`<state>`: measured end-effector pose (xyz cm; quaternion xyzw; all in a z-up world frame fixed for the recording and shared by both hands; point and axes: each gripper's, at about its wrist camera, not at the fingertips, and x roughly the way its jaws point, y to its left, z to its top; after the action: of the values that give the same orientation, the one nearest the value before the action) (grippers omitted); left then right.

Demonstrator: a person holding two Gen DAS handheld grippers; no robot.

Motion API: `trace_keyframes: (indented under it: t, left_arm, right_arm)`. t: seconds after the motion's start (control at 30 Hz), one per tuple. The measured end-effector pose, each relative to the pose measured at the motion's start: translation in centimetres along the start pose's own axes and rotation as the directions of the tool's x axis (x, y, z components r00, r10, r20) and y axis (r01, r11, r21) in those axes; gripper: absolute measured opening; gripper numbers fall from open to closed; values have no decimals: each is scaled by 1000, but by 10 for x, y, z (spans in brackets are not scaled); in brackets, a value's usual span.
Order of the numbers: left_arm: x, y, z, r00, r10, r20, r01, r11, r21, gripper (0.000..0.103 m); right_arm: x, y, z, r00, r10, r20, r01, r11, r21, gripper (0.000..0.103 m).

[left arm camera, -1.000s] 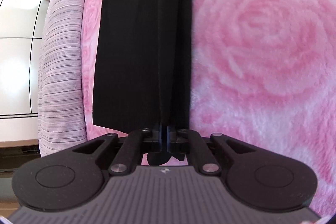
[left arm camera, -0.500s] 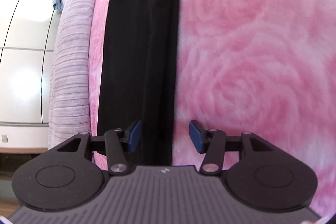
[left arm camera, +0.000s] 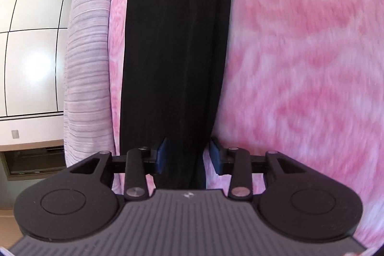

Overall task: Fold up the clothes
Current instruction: 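Close both grippers on the trousers and lift them off the bed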

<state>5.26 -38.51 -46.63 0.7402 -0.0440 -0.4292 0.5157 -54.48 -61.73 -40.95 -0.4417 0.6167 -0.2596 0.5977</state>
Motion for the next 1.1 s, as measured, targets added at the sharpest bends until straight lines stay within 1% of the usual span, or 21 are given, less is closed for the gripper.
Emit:
trace_keyframes:
  t: [0.03,0.13,0.17,0.23,0.27,0.33,0.37,0.4,0.43,0.47,0.57,0.63,0.67,0.7,0.73,0.83,0.97,1.03,1.1]
  left_arm:
    - [1,0,5,1000,6,-12,-6,1000,-1,35]
    - [6,-5,20,999,30,-38,-30,1000,7,35]
    - [8,-7,23,998,38,-47,-38,999,12,35]
    - [16,-5,25,997,60,-56,-59,998,19,35]
    - [16,-5,25,996,69,-65,-68,998,7,35]
    - [17,-3,27,993,80,-87,-81,997,-13,32]
    - [19,-3,29,992,84,-98,-86,996,-14,31]
    - [21,-2,31,991,81,-110,-83,996,-17,27]
    - [22,-1,33,990,77,-121,-80,997,-20,23]
    - [28,4,38,989,71,-132,-74,997,-18,22]
    - [32,8,43,985,53,-165,-59,998,-32,13]
    - [33,8,46,981,43,-187,-52,998,-43,8]
    - [32,8,48,980,40,-196,-50,998,-48,7]
    - [31,9,48,978,42,-202,-53,997,-50,5]
    - [31,13,48,978,40,-203,-51,997,-52,4]
    - [28,25,45,980,48,-191,-56,998,-38,4]
    - [5,40,37,982,72,-175,-80,996,-36,4]
    - [-9,45,35,982,69,-174,-77,996,-41,4]
    - [-27,44,36,986,61,-156,-68,997,-42,4]
  right_arm:
    - [10,-1,-7,1000,-2,3,2,1000,-4,74]
    - [36,0,-24,998,-17,62,20,999,-38,74]
    - [45,2,-29,996,-32,80,36,998,-51,74]
    - [63,0,-38,994,-59,94,62,998,-32,74]
    - [71,-3,-42,992,-71,104,73,997,-11,74]
    - [80,-7,-52,985,-97,143,96,995,11,74]
    - [85,-9,-56,978,-114,172,116,993,2,74]
    - [90,-12,-59,972,-129,199,133,991,-9,74]
    - [95,-15,-64,968,-127,215,132,991,-8,74]
    - [100,-18,-68,966,-124,229,128,992,-4,74]
    - [118,-29,-75,964,-114,242,119,993,-7,74]
    - [124,-34,-79,967,-82,240,85,996,0,73]
    - [125,-36,-80,968,-64,241,65,998,2,68]
    - [125,-35,-83,968,-51,246,58,998,-21,49]
    - [125,-34,-85,967,-40,251,53,997,-47,42]
    - [123,-40,-92,962,-27,272,44,997,-59,26]
    - [107,-50,-100,955,-31,296,55,996,-74,22]
    - [96,-52,-108,953,-21,302,49,995,-85,20]
    - [86,-53,-118,954,-9,301,40,995,-94,20]
